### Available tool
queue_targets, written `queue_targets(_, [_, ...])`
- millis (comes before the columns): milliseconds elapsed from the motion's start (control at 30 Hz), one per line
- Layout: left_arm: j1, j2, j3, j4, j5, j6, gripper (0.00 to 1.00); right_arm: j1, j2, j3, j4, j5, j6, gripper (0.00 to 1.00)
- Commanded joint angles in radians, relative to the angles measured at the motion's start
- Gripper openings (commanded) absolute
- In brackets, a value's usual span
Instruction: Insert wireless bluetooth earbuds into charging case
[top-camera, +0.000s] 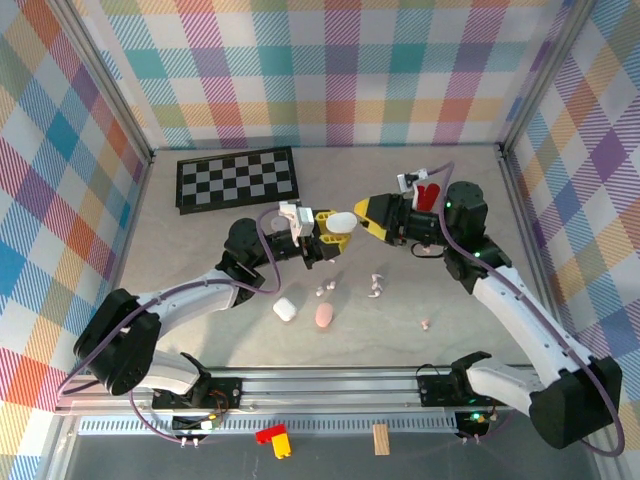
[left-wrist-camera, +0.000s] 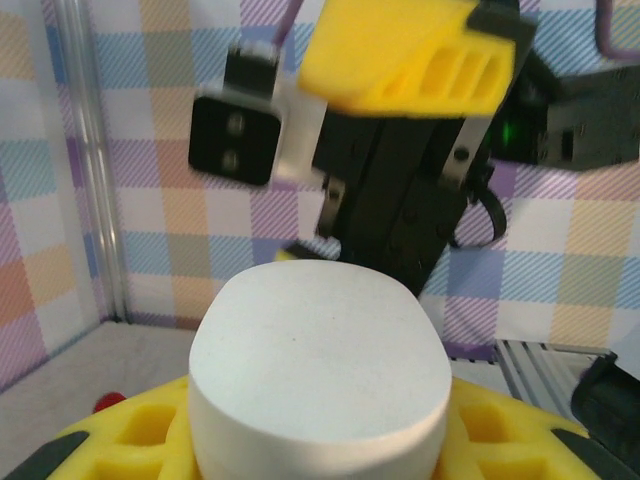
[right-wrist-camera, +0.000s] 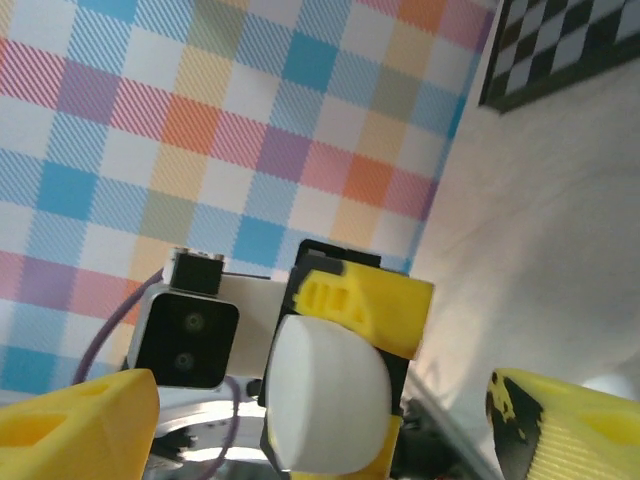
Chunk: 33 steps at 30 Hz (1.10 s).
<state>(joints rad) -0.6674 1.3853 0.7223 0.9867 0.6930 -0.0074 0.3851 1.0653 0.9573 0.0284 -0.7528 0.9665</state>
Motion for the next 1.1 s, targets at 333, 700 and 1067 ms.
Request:
queue_targets(333, [-0.014,-0.051,0.005,-0.129,0.086,-0.020,0.34,0.099,0.051,0.245,-0.661,0.173,-1.005,0.88])
queue_targets(700, [-0.014,-0.050,0.006,-0.160,0.101,0.009,0.34,0.110,0.101,0.248,-0.564,0.264,-0.958,0.89])
queue_targets(1067, [-0.014,-0.034,-0.014,-0.135,0.091,0.030,0.34,0.109,0.081,0.246,-0.498,0.304,-0.902,0.89])
